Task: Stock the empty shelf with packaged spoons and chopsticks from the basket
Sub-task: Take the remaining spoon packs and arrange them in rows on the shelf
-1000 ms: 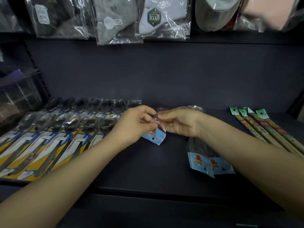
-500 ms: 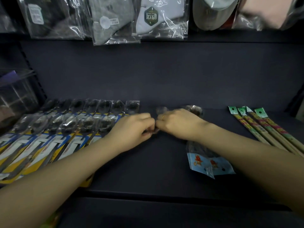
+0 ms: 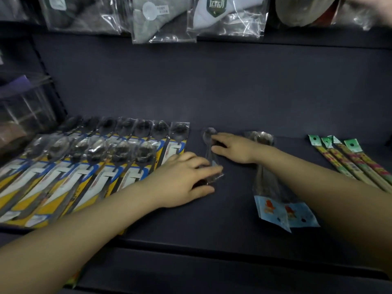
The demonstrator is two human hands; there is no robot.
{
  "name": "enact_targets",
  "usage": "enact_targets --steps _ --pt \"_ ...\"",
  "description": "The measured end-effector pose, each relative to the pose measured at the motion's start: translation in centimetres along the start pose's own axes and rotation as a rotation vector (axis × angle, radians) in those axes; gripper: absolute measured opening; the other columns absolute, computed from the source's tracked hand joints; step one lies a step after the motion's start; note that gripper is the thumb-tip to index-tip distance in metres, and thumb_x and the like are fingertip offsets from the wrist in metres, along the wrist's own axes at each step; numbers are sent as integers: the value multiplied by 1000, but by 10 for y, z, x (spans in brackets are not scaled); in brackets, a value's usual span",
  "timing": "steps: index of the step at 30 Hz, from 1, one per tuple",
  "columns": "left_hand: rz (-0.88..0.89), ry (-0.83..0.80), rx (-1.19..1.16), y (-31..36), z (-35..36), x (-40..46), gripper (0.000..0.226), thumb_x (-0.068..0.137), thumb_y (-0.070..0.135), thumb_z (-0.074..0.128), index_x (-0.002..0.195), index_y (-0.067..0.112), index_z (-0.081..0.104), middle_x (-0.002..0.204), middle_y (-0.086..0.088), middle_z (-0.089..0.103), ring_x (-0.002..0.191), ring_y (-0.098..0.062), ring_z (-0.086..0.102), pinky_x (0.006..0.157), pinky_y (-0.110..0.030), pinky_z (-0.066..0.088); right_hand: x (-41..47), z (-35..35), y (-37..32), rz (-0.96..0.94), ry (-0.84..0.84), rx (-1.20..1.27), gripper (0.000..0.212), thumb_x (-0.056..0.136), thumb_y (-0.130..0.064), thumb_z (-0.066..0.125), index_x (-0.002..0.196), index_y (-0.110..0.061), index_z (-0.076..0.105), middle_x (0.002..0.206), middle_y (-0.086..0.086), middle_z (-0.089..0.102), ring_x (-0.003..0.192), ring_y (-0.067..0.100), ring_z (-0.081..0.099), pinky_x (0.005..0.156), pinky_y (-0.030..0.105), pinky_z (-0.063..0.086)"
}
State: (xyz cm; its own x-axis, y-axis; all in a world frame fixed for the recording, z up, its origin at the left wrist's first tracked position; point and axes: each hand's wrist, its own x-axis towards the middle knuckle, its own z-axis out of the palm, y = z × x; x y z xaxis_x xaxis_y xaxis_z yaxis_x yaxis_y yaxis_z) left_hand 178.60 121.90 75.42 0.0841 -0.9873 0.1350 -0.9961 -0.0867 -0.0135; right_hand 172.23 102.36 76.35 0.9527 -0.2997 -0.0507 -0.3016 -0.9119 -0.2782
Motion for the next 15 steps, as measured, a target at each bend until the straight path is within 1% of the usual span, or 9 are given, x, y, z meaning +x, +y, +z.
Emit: enact_targets --steps 1,2,4,6,8,10,12,14,15 --pt "-4 -13 21 -1 1 0 63 79 58 16 133 38 40 134 6 48 126 -21 38 103 -39 31 4 2 -2 -4 -15 -32 48 96 -34 41 137 -10 41 146 9 39 134 25 37 110 35 31" --pt "-5 -13 16 -4 1 -1 60 80 56 18 130 38 45 132 3 52 126 -25 39 102 -43 33 7 3 -4 -7 -24 -63 52 96 -37 40 141 -12 35 151 7 33 138 24 32 112 36 28" --pt "8 -19 -18 -11 -2 -2 48 83 46 29 117 31 61 118 -3 63 116 -33 51 93 -48 44 13 4 -8 8 -33 -113 58 96 -40 36 147 -16 23 157 3 19 144 22 21 116 37 22" --pt "53 -21 -47 -21 -4 0 37 87 35 40 111 24 66 112 -8 66 105 -34 59 86 -46 52 18 5 -12 23 -36 -153 58 98 -40 32 149 -16 16 159 2 14 145 21 17 117 38 21" --pt "54 -45 -124 -21 -9 2 33 91 26 42 118 22 61 126 -7 56 112 -28 55 93 -39 48 22 7 -15 39 -12 -209 57 99 -38 28 149 -16 13 159 1 14 145 21 17 116 39 22" --pt "9 -53 -208 -21 -9 3 32 93 24 42 120 23 59 136 0 47 119 -19 50 100 -31 41 25 9 -15 55 4 -244 56 99 -37 26 149 -17 12 158 -1 15 144 21 18 115 40 24" --pt "40 -49 -178 -15 -11 6 36 92 33 39 122 23 55 141 4 43 120 -19 48 100 -26 36 27 10 -13 70 -6 -244 54 99 -37 26 149 -20 14 158 -1 15 144 22 19 115 42 25" --pt "69 -88 -100 -10 -8 8 41 93 38 39 133 26 43 144 8 39 121 -20 44 102 -27 33 25 7 -8 61 -10 -214 51 99 -35 29 148 -23 20 157 3 19 143 25 21 115 44 25" --pt "73 -114 -60 -10 -6 9 45 94 38 39 138 29 35 144 9 38 122 -21 42 103 -28 33 22 5 -4 42 27 -176 49 98 -33 32 146 -22 26 155 6 25 141 26 26 113 44 28"
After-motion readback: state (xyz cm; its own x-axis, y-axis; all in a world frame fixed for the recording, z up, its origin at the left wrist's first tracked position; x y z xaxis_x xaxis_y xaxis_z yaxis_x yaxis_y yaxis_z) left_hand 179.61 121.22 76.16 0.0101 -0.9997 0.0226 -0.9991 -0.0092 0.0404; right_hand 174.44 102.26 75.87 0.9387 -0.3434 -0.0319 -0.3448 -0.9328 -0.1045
